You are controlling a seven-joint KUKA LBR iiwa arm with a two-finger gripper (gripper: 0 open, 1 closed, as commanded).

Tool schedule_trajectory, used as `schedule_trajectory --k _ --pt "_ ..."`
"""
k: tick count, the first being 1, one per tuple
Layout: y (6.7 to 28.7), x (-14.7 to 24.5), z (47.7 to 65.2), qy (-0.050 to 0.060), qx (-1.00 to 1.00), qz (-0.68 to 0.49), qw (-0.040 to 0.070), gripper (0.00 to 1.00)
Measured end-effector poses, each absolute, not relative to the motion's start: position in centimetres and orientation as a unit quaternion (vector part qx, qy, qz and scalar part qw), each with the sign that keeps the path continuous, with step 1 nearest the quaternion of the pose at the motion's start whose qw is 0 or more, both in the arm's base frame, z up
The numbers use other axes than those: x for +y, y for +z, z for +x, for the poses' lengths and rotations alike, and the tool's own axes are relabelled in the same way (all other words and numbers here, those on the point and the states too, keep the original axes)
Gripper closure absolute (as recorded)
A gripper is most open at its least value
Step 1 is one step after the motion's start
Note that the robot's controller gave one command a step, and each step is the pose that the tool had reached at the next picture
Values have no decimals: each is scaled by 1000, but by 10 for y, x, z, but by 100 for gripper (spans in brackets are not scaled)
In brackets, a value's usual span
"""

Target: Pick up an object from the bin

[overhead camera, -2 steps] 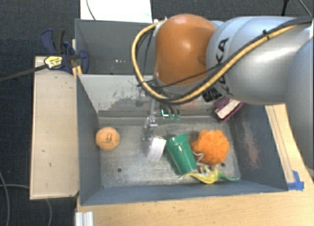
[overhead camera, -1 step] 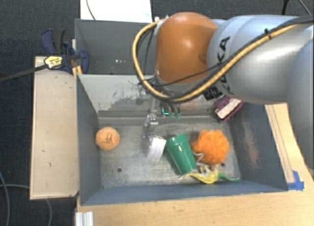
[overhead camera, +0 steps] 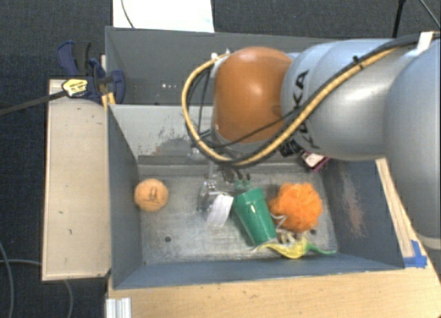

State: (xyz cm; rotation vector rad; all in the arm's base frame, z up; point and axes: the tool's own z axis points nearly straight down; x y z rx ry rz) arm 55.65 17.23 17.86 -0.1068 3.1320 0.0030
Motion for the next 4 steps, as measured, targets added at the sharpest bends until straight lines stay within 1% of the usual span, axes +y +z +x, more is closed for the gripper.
schedule_trajectory --k 1,2,3,4 --pt "143 149 582 1 988 -153 2 100" --pt "143 149 582 1 988 -152 2 100" --pt "165 134 553 1 971 -239 -3 100" --pt "227 137 540 0 944 -331 0 100"
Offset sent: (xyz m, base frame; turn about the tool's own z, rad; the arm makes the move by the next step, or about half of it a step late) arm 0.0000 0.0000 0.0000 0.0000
